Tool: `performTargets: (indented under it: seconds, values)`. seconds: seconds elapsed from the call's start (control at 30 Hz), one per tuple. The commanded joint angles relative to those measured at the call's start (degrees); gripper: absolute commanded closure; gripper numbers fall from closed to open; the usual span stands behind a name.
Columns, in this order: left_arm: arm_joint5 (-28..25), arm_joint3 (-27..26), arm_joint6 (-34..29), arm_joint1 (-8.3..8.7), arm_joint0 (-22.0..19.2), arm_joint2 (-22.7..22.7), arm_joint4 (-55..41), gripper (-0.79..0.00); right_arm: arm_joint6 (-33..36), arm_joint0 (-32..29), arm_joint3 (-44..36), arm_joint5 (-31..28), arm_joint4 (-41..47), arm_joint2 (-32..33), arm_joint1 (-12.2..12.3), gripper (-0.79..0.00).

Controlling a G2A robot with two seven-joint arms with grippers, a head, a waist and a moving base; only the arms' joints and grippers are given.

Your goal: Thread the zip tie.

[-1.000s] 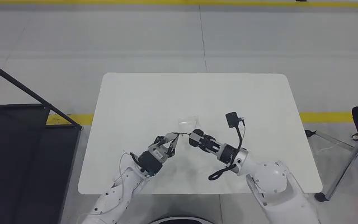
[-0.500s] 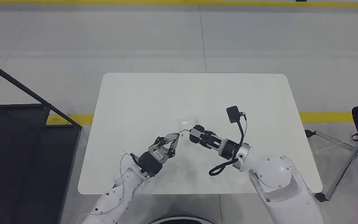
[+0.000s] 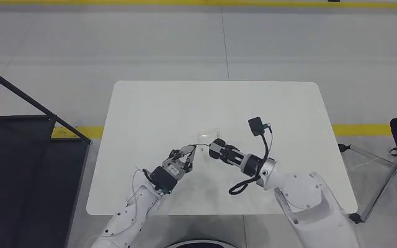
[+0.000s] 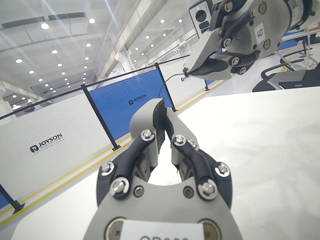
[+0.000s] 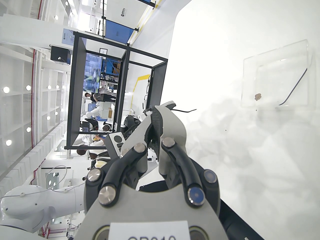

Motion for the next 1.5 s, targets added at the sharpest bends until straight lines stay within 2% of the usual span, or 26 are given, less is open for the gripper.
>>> performTargets:
  seconds: [0.0,1.1,1.13,1.2,1.23,1.27,1.47]
  values:
    - [0.0,0.0,-0.1,-0.01,0.0,0.0,-0.2,0.000,0.1,-0.1,0.0,-0.2,-0.1,0.0,0.0,0.000]
    - [0.0,-0.3,0.4,0.05,0.2,-0.2,0.6,0.000,-0.5,-1.2,-0.1,-1.5,-3.5,-0.9,0.2,0.000]
    - [0.0,-0.3,0.5,0.04,0.2,-0.2,0.4,0.000,-0.5,-1.2,-0.1,-1.6,-3.3,-0.9,0.2,-0.117]
    - [0.0,-0.3,0.5,0.04,0.2,-0.2,0.4,0.000,-0.8,-1.3,0.0,-1.7,-2.9,-0.7,0.2,-0.631]
    - [0.0,-0.3,0.5,0.04,0.2,-0.2,0.4,0.000,-0.8,-1.4,0.1,-1.9,-2.6,-0.6,0.2,-0.730]
    - [0.0,-0.3,0.5,0.04,0.2,-0.2,0.4,0.000,-0.8,-1.6,0.1,-2.2,-2.2,-0.3,0.2,-0.785]
    - [0.0,-0.3,0.5,0.04,0.2,-0.2,0.4,0.000,0.3,-3.6,0.0,-6.1,1.1,3.1,0.6,-0.785]
